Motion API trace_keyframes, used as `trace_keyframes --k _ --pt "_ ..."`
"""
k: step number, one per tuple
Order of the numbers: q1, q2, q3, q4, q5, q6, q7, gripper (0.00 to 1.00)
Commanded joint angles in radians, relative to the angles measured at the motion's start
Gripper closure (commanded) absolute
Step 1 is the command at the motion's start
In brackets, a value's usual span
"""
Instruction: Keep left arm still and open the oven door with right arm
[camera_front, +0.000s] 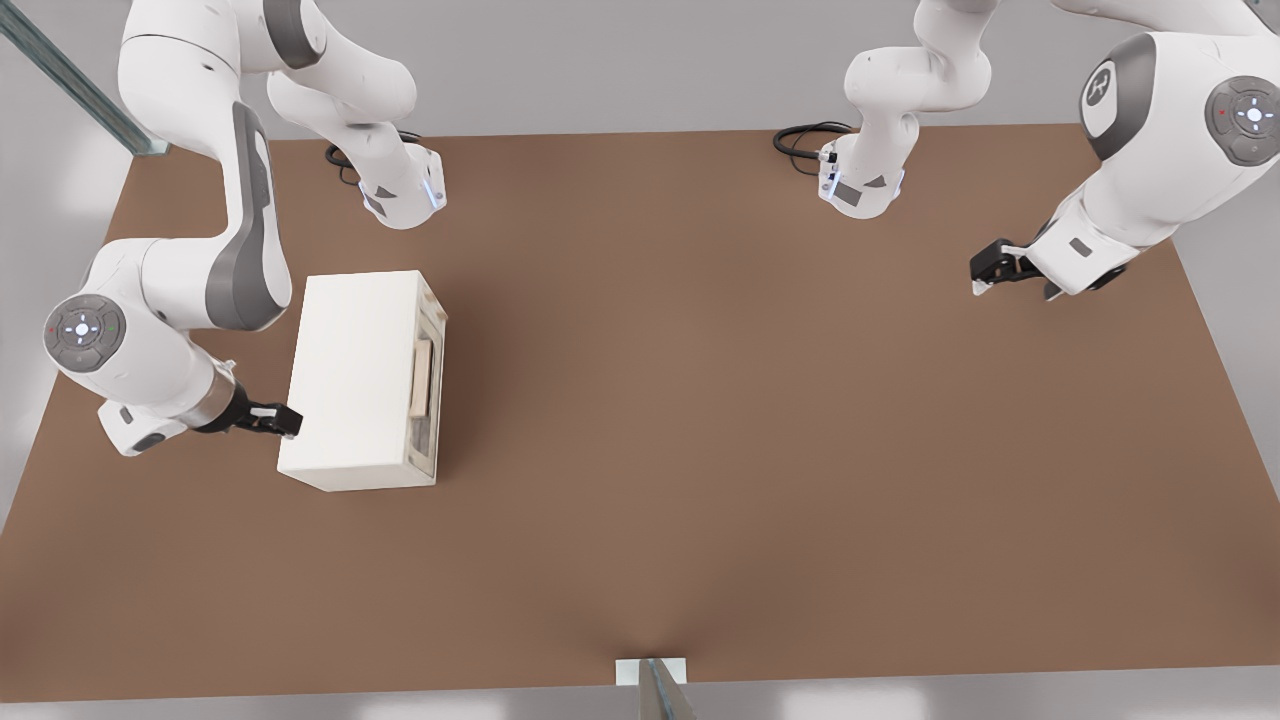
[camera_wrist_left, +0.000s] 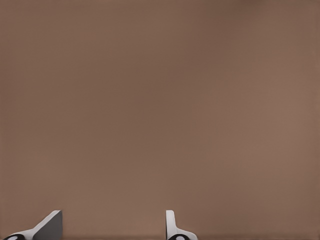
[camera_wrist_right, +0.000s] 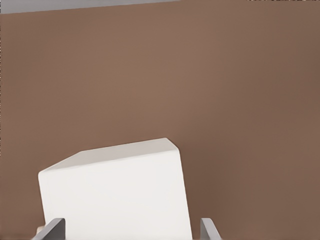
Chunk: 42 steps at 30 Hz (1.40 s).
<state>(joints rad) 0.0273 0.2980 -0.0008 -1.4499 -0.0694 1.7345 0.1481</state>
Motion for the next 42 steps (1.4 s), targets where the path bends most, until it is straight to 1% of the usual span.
trace_keyframes --k 1,2,3,4,5,6,7,8,9,10,11,12,18,22,28,34,38,39,40,42 --pt "0.002 0.0 0.002 -0.001 0.0 0.019 -0.119 0.0" --pt "0.057 0.013 0.008 0.002 -0.09 -0.018 -0.114 0.0" --pt "0.19 0.029 0.008 -0.004 -0.312 -0.087 -0.059 0.0" --pt "0.284 0.052 0.008 -0.015 -0.415 -0.168 0.068 0.0" --pt "0.362 0.084 0.008 -0.032 -0.49 -0.283 0.094 0.08" --pt "0.423 0.128 0.005 -0.033 -0.581 -0.384 0.109 0.0" --pt "0.471 0.161 0.005 -0.052 -0.651 -0.444 0.189 0.0" --pt "0.493 0.174 0.004 -0.069 -0.665 -0.463 0.292 0.0" --pt "0.517 0.19 0.004 -0.078 -0.679 -0.469 0.341 0.23" --pt "0.534 0.202 0.004 -0.078 -0.679 -0.47 0.389 0.5" --pt "0.553 0.21 0.002 -0.072 -0.682 -0.484 0.413 0.73" --pt "0.563 0.216 0.002 -0.064 -0.685 -0.495 0.418 0.79" --pt "0.603 0.273 0.007 -0.063 -0.671 -0.503 0.571 0.79" --pt "0.588 0.332 0.007 -0.058 -0.67 -0.483 0.634 0.79" --pt "0.576 0.352 0.007 -0.058 -0.635 -0.447 0.656 0.79" --pt "0.586 0.369 0.007 -0.058 -0.633 -0.447 0.666 0.79" --pt "0.606 0.374 0.007 -0.053 -0.606 -0.447 0.686 0.79" --pt "0.62 0.383 0.007 -0.035 -0.584 -0.449 0.708 0.79" --pt "0.657 0.431 0.007 0.035 -0.55 -0.472 0.731 0.79" --pt "0.752 0.587 0.007 0.275 -0.458 -0.498 0.84 0.79"
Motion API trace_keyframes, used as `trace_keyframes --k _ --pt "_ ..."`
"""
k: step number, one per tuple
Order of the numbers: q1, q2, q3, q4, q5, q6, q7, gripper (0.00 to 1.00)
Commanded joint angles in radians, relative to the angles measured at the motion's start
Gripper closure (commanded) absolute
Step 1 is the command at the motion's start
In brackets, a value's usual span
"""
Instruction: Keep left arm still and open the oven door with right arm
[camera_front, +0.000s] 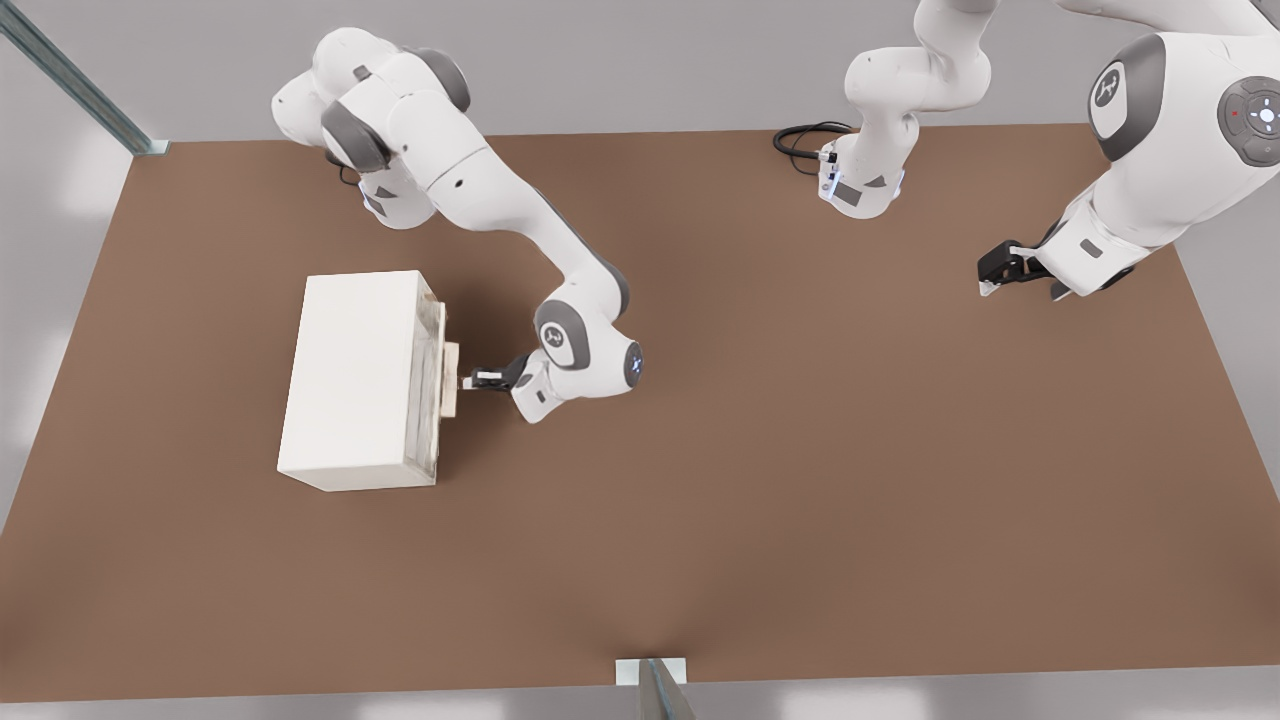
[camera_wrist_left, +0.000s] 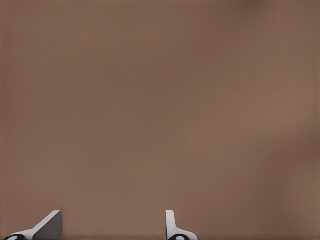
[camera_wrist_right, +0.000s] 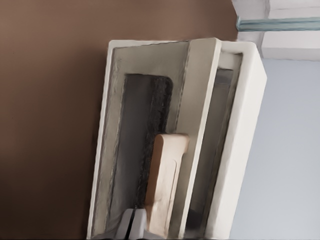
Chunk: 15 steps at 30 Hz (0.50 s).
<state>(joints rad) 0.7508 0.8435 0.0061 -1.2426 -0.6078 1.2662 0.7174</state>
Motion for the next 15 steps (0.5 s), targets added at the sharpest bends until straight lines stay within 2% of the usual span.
trace_keyframes --k 1,2,3,4,5,6,9,10,11,13,15 --pt "0.064 0.113 0.002 0.187 0.128 -0.025 0.336 0.79" --pt "0.076 0.152 0.002 0.313 0.241 0.037 0.408 0.79" --pt "0.059 0.119 -0.003 0.327 0.376 0.142 0.425 0.51" --pt "-0.04 0.068 0.0 0.325 0.531 0.234 0.383 0.0" --pt "-0.134 0.006 0.0 0.313 0.606 0.239 0.14 0.0" --pt "-0.206 -0.046 0.0 0.315 0.611 0.239 -0.067 0.0" --pt "-0.427 -0.234 -0.005 0.29 0.605 0.228 -0.495 0.0" --pt "-0.479 -0.42 -0.001 0.02 0.592 0.318 -0.523 0.0" --pt "-0.571 -0.546 0.008 -0.136 0.599 0.348 -0.527 0.0" --pt "-0.654 -0.641 0.008 -0.235 0.596 0.351 -0.562 0.0" --pt "-0.668 -0.65 0.008 -0.235 0.594 0.351 -0.598 0.0"
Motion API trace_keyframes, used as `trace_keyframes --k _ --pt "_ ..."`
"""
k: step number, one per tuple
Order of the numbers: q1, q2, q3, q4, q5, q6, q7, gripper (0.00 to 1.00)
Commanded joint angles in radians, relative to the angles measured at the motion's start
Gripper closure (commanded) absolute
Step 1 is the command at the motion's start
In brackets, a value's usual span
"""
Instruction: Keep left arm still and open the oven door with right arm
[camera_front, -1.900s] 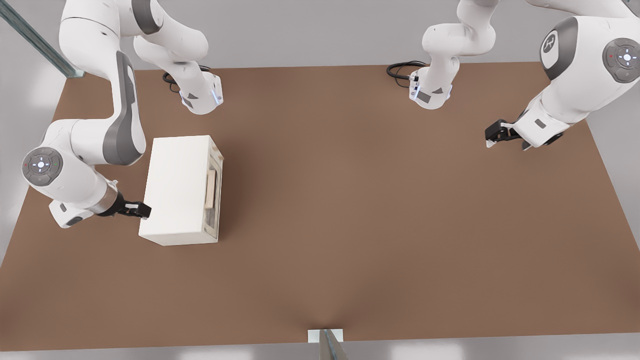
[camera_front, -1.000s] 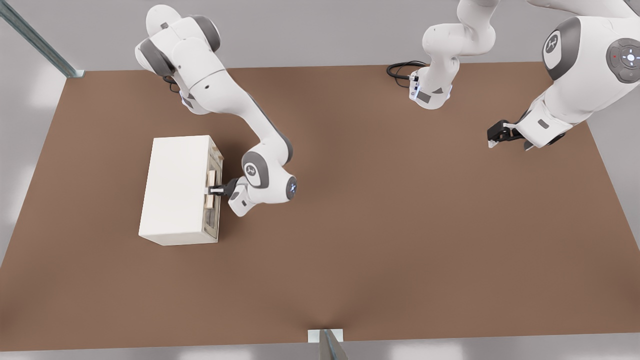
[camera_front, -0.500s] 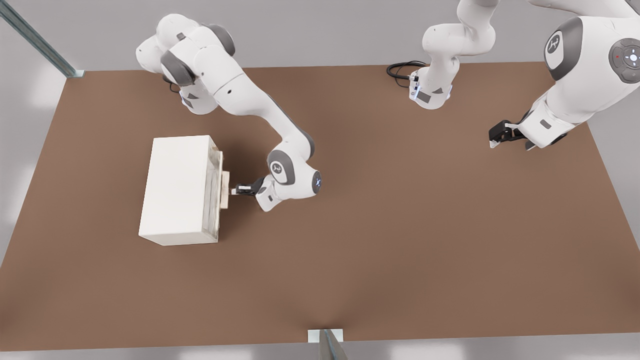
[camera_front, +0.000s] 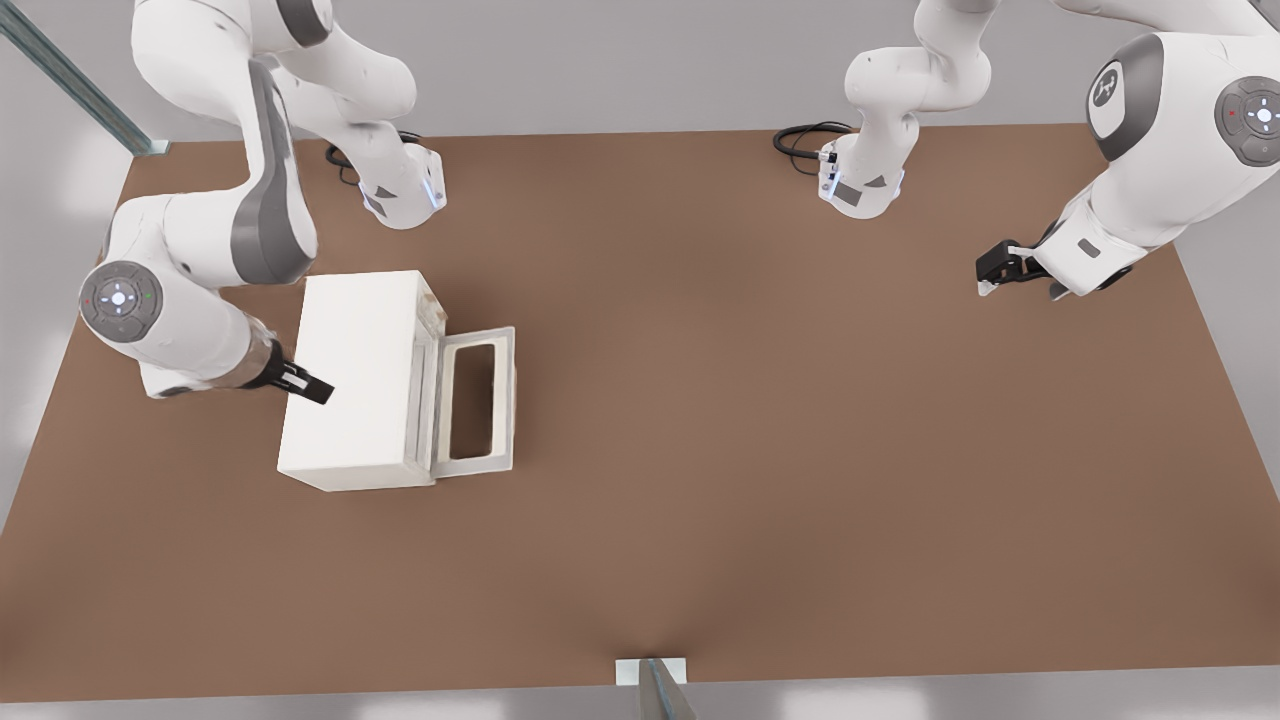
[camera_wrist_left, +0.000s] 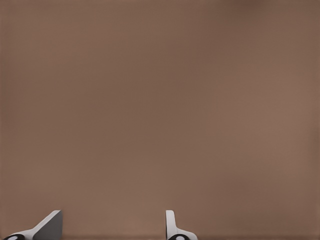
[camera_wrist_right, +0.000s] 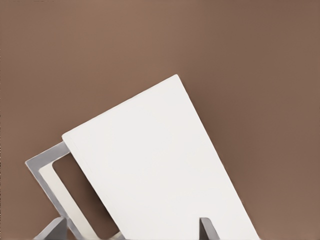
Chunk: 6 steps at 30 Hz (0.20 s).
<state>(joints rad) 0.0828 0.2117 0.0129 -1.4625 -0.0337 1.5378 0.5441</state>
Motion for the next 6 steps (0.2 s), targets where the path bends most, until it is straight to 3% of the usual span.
trace_keyframes --k 1,6 --pt "0.0 -0.02 0.001 -0.015 0.02 0.079 -0.426 0.0" --pt "0.0 -0.02 0.001 -0.013 0.021 0.084 -0.431 0.0"
